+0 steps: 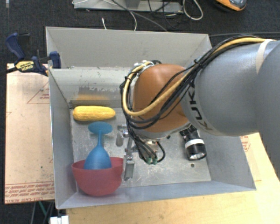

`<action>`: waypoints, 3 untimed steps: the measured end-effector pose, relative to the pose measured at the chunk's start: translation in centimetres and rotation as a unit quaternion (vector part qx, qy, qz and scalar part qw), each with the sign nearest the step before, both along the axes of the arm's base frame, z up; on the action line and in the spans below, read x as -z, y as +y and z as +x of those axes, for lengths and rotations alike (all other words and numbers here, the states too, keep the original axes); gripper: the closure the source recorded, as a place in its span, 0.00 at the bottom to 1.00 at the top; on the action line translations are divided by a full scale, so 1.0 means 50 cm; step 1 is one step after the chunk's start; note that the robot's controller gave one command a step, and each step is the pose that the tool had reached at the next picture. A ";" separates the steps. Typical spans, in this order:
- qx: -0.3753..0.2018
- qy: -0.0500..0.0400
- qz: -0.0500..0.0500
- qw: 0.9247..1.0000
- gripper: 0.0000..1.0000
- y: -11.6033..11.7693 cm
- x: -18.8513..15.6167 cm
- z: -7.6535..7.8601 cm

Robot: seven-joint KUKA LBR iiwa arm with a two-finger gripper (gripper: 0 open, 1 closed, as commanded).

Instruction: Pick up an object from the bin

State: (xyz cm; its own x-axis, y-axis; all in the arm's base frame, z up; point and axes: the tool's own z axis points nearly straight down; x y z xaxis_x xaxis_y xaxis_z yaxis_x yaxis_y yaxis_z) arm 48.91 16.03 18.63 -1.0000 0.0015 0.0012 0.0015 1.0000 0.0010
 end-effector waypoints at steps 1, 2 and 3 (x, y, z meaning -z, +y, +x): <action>0.000 0.000 0.000 1.000 0.00 0.000 0.000 0.000; -0.055 0.002 -0.001 0.998 0.00 0.067 0.157 0.002; -0.076 0.003 -0.004 0.997 1.00 0.089 0.144 0.010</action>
Offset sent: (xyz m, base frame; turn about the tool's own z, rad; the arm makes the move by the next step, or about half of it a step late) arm 0.0010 0.0331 -0.0760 -0.1106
